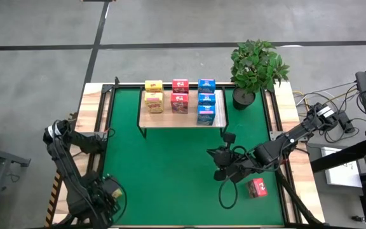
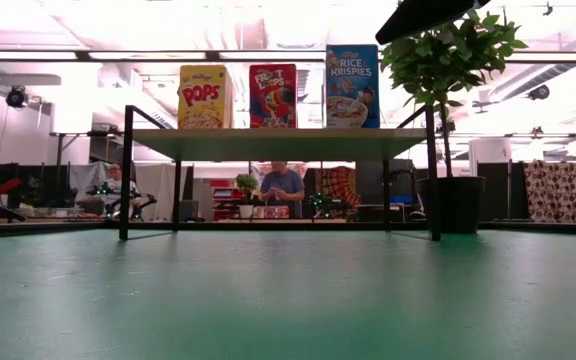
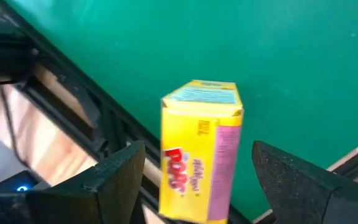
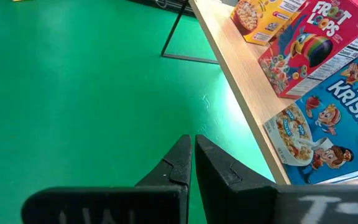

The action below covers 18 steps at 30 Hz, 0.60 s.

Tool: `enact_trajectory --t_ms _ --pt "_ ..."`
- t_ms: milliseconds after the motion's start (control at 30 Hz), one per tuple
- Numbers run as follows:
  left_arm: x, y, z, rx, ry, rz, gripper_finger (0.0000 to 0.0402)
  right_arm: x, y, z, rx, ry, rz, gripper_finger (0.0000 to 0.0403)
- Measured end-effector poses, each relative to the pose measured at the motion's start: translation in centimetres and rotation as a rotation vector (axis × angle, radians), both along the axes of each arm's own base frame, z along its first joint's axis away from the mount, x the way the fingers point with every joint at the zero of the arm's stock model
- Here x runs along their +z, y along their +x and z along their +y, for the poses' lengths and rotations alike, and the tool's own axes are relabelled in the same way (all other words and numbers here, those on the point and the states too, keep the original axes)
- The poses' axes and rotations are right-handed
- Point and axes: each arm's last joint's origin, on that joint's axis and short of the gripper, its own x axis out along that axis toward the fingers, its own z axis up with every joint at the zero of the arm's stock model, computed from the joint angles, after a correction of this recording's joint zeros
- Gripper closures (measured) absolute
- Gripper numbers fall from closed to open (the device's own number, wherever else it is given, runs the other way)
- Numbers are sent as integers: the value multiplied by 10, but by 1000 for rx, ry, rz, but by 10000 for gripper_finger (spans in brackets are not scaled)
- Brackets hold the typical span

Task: Stack cereal on shelf
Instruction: Put the yellow cereal box on the shelf aligned with the other yellow cereal boxes

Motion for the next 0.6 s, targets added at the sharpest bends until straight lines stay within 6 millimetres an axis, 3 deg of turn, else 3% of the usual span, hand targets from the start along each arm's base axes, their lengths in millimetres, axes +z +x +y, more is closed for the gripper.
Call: enact_trajectory --t_ms 300,600 --pt "-12 -1 -2 -1 -16 -8 127 0 0 0 0 0 0 392" --pt "-10 -1 -4 -12 -34 -16 178 0 0 1 -3 7 -3 392"
